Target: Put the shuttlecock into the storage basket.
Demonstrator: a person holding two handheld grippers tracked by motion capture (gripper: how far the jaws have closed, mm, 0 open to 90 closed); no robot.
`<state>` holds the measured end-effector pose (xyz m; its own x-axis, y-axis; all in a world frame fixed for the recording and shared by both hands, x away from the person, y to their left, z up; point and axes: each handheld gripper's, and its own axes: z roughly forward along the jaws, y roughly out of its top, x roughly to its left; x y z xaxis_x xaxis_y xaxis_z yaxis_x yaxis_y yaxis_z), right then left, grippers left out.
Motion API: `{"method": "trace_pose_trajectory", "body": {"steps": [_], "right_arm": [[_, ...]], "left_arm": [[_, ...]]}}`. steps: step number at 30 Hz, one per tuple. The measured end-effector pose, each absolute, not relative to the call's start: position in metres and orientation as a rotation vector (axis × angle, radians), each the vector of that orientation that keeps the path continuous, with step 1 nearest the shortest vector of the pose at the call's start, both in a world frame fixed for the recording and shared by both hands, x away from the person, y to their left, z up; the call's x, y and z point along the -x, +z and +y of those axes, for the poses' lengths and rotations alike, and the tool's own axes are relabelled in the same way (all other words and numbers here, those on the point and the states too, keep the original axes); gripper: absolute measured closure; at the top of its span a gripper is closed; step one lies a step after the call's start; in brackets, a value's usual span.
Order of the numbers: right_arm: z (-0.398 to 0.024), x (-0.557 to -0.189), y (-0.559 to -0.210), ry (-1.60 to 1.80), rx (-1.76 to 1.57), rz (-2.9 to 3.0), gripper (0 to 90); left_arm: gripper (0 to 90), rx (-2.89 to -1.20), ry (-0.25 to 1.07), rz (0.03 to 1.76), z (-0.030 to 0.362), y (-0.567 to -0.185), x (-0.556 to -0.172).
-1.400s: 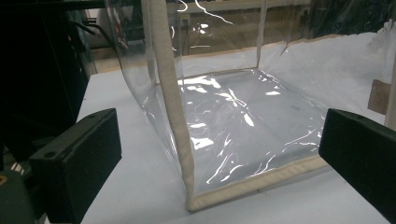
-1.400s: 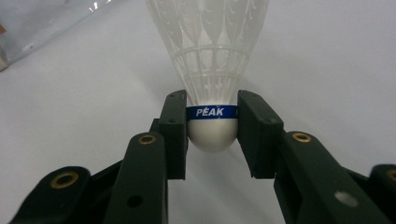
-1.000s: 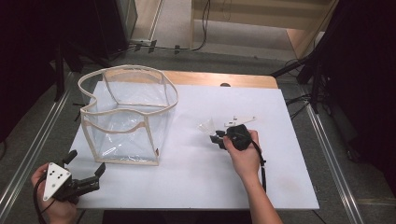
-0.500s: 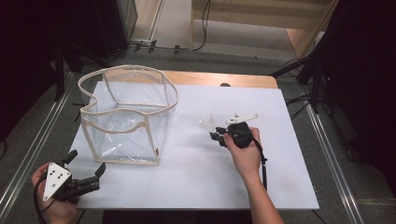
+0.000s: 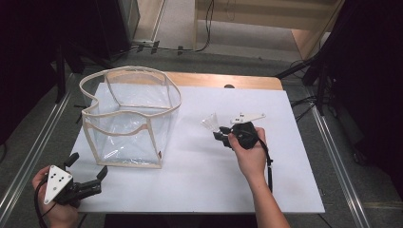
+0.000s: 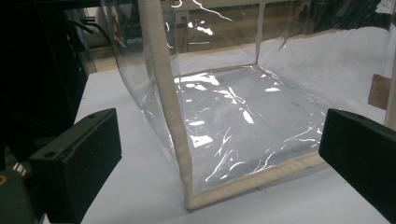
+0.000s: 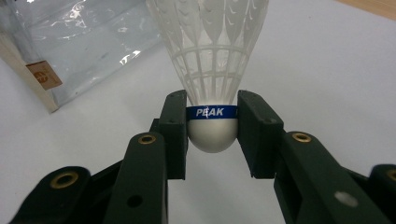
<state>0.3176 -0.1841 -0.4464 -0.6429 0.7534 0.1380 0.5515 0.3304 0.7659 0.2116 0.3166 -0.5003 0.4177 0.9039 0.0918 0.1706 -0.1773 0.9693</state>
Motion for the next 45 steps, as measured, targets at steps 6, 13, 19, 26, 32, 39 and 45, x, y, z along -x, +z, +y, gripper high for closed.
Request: {"method": "trace_pose_trajectory", "body": {"steps": [6, 13, 19, 26, 32, 39, 45], "right_arm": [[-0.184, -0.318, -0.442, 1.225, -1.176, 2.346, 63.3], [-0.182, -0.319, -0.437, 1.230, -1.170, 2.340, 63.3], [-0.181, -0.320, -0.433, 1.239, -1.163, 2.335, 63.3], [-0.181, -0.320, -0.427, 1.246, -1.152, 2.331, 63.3], [-0.181, -0.320, -0.425, 1.249, -1.151, 2.327, 63.3], [-0.181, -0.321, -0.423, 1.257, -1.150, 2.323, 63.3], [-0.179, -0.321, -0.420, 1.264, -1.141, 2.320, 63.3]], "left_arm": [[0.0, -1.630, 0.879, 0.961, 0.317, -0.500, -0.212], [0.0, -1.632, 0.879, 0.962, 0.317, -0.500, -0.212], [0.0, -1.632, 0.878, 0.960, 0.317, -0.500, -0.212], [0.0, -1.632, 0.878, 0.963, 0.317, -0.500, -0.212], [0.0, -1.633, 0.879, 0.961, 0.317, -0.500, -0.212], [0.0, -1.633, 0.880, 0.963, 0.317, -0.500, -0.212], [0.0, -1.633, 0.880, 0.962, 0.317, -0.500, -0.212]]}}
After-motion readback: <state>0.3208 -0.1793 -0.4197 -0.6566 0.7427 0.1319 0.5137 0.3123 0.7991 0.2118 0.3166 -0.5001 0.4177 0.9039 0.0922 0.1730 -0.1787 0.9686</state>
